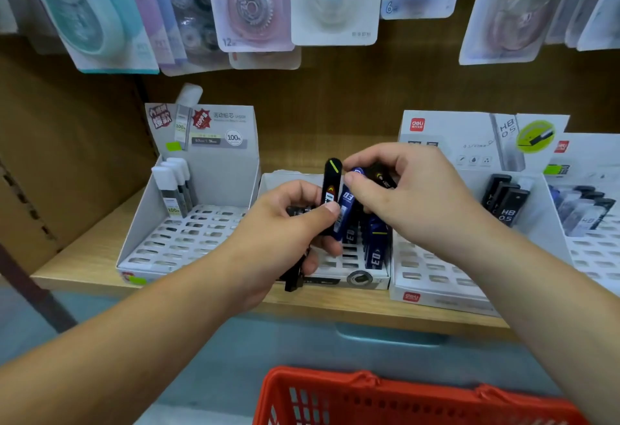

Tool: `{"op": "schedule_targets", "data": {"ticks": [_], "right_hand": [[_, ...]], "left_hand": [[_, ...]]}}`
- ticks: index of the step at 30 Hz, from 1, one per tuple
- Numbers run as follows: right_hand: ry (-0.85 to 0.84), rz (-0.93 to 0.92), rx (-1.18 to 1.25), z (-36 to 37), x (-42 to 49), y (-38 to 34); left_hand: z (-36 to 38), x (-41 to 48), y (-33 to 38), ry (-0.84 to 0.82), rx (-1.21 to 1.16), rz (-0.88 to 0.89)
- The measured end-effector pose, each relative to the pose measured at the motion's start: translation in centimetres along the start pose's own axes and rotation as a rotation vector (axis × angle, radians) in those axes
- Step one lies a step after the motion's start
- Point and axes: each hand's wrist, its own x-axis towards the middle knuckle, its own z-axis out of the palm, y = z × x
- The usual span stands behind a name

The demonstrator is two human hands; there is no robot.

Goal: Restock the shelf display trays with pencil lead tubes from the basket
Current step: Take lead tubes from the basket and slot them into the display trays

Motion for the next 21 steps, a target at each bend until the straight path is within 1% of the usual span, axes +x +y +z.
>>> {"op": "schedule_targets", "data": {"ticks": [3, 5, 9, 12, 14, 16, 19, 21], "right_hand": [[-0.004, 0.114, 0.249, -0.3, 0.1, -0.4], [0.018, 0.134, 0.316, -0.6, 0.1, -0.3], [0.079, 0.117, 0.262, -0.4, 0.2, 0.0], [0.018, 0.095, 0.191, -0.7, 0.4, -0.1], [-0.033, 0.074, 0.148, -1.1, 0.6, -0.1], [-0.044, 0.048, 0.090, -1.7, 0.7, 0.0], [-0.076, 0.056, 0.021, -1.9, 0.7, 0.3], [-0.104, 0.049, -0.036, -1.3, 0.5, 0.6]], "left_hand": [[0.2, 0.1, 0.2, -0.004, -0.060, -0.016], [0.2, 0.2, 0.3, -0.005, -0.073, -0.017], [0.3, 0.2, 0.3, -0.004, -0.022, -0.007], [0.4, 0.2, 0.0, 0.002, 0.020, 0.005], [0.3, 0.2, -0.2, 0.005, -0.002, -0.006], [-0.2, 0.4, -0.2, 0.037, -0.026, -0.023], [-1.0, 0.7, -0.4, 0.104, 0.003, -0.032], [-1.1, 0.8, -0.5, 0.111, -0.001, -0.037]]}}
